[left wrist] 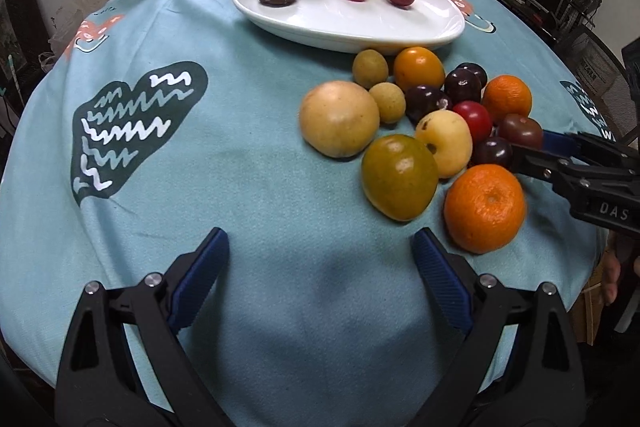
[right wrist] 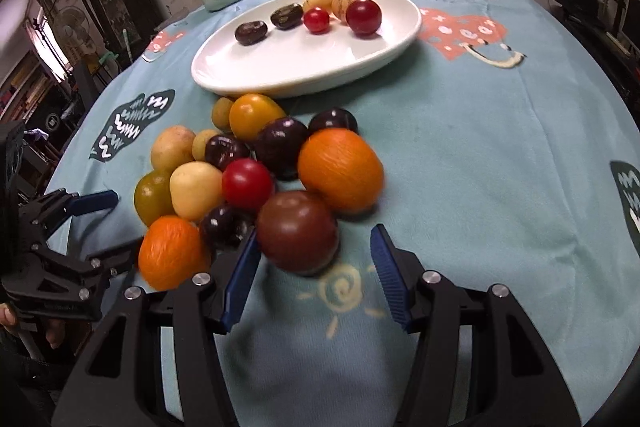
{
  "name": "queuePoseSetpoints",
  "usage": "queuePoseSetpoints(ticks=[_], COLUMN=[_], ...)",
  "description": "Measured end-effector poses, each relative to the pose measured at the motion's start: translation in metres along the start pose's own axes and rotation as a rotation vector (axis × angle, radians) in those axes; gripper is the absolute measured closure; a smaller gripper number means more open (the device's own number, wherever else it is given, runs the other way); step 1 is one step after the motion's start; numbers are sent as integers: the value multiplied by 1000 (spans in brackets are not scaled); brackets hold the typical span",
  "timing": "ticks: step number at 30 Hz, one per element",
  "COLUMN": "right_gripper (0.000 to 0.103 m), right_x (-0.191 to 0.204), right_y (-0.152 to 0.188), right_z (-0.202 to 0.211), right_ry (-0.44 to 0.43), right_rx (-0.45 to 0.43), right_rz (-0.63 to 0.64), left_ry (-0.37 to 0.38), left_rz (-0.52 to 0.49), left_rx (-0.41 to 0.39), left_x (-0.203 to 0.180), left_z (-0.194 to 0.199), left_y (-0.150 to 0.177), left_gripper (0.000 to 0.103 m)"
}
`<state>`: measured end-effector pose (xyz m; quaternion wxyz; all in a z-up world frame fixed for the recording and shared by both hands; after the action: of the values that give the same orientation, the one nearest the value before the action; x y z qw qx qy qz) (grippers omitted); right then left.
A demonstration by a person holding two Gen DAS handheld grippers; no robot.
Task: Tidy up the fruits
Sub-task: 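Grasp an olive-green fruit with the left gripper while the right grasps a brown-red plum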
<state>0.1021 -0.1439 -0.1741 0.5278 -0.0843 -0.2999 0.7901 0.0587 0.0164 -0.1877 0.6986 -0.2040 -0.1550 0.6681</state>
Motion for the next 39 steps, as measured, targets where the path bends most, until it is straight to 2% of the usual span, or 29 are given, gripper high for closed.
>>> queuePoseSetpoints(ticks=[2, 5, 13, 16, 18, 19, 21, 22, 24, 30, 39], right_gripper=[52, 64, 64, 64, 64, 64, 64, 64, 64, 64, 64], right_x=[2, 5, 0, -5, -8, -10, -10, -10, -10, -9, 6], right_y=[-4, -5, 9, 15, 18, 19, 21, 21, 21, 21, 8], right_z=[-2, -1, 17, 21, 21, 21, 20, 20, 20, 21, 38], right_ry=[-5, -50, -35, -38, -40, -43, -52, -55, -55, -44, -53], right_rx=[-10, -4, 1, 3, 8, 9, 8, 5, 3, -2, -42], right_rz=[-1, -18, -37, -49, -59, -63, -68, -68, -63, -57, -26], left_ry=[-12, -16, -11, -8, 1, -6, -6, 3, 14, 41, 64], left_rz=[-8, -10, 11, 29, 32, 26, 14, 8, -5, 12, 59], left_rx=[-3, -3, -30, -47, -54, -61, -71, -75, -81, -83, -140], left_x=[-2, -3, -9, -12, -16, -19, -24, -28, -33, -32, -14], left_z=[-2, -4, -5, -6, -6, -7, -7, -7, -7, -2, 27], left_y=[-1, -3, -12, -17, -19, -21, -24, -26, -28, -26, -32], left_gripper=[7, 7, 7, 10, 26, 28, 44, 48, 63, 63, 63])
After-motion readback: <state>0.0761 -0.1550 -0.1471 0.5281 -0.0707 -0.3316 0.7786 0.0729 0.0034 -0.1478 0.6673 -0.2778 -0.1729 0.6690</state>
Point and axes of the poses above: each gripper's, at about its wrist camera, not at the fingertips, and z roughly against the way its jaws point, x to its left, y to its underside, the point moved 10 cm from there along -z, roughly the way its jaws point, and after that the axes turned 1 degree about z, right-handed, at the moved point
